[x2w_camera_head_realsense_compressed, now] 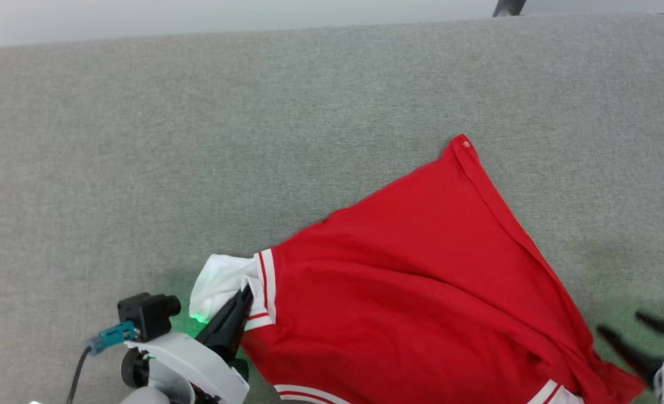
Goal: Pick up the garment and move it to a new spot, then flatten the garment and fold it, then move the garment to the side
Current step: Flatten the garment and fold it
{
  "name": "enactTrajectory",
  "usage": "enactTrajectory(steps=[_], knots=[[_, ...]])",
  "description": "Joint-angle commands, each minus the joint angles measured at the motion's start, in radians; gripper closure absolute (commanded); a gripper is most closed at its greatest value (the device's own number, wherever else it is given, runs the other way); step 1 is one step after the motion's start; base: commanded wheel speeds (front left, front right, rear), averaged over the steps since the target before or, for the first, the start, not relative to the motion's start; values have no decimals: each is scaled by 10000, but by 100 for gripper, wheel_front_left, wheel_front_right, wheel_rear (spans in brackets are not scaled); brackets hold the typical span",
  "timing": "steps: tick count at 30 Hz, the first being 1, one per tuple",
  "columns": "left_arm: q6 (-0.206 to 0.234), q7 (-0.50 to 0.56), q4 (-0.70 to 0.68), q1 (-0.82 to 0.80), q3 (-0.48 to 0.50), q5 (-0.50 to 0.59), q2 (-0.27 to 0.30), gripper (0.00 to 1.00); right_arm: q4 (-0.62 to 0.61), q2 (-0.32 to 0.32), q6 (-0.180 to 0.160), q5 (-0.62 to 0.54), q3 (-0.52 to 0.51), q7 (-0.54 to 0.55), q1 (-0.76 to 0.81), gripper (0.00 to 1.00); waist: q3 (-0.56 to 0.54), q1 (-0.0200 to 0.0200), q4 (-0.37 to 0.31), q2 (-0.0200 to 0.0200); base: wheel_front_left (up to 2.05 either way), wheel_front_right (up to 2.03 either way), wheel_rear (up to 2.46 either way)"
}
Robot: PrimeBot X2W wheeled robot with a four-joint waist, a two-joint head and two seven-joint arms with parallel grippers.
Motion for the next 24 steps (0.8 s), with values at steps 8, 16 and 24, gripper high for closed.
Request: enactTrajectory(steps=[8, 16, 24], knots=[[-190, -10, 45, -194, -207, 166, -276, 100, -1113, -361, -12, -292, -175, 966, -2683, 0, 277, 0, 674, 0, 0, 0, 0], [-445, 2, 303, -794, -459, 417, -726, 100, 1561, 71, -12, -281, 2612, 1447, -6672, 0, 1068, 0, 1408, 0, 0, 0, 0], [-689, -58, 752, -1216, -625, 535, -1087, 100, 4276, 238, -12, -203, 4636, 1348, -8627, 0, 1422, 0, 1976, 0, 0, 0, 0]])
